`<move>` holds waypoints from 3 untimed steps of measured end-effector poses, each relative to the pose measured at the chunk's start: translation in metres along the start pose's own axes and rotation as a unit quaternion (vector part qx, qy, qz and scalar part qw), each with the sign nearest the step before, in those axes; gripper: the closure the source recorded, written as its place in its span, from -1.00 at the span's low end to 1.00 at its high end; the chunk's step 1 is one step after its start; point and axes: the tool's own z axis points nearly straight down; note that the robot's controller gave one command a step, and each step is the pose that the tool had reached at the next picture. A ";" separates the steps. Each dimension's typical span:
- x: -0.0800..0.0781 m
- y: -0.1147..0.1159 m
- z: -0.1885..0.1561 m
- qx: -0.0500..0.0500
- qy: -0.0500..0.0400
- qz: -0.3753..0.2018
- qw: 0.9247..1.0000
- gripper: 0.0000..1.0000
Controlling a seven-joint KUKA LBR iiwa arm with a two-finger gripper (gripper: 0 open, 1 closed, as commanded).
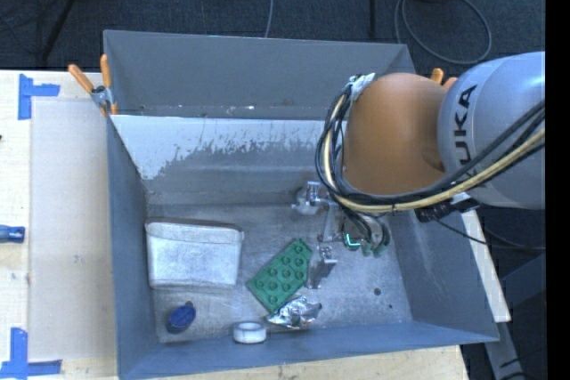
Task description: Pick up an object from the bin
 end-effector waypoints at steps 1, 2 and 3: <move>0.008 0.011 0.120 -0.002 -0.007 -0.028 1.000 -1.00; 0.008 0.010 0.117 -0.001 -0.008 -0.027 1.000 1.00; 0.044 0.029 -0.024 0.000 -0.007 -0.041 0.999 1.00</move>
Offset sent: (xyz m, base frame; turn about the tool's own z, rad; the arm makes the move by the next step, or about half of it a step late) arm -0.0116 0.0096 -0.1199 -0.0591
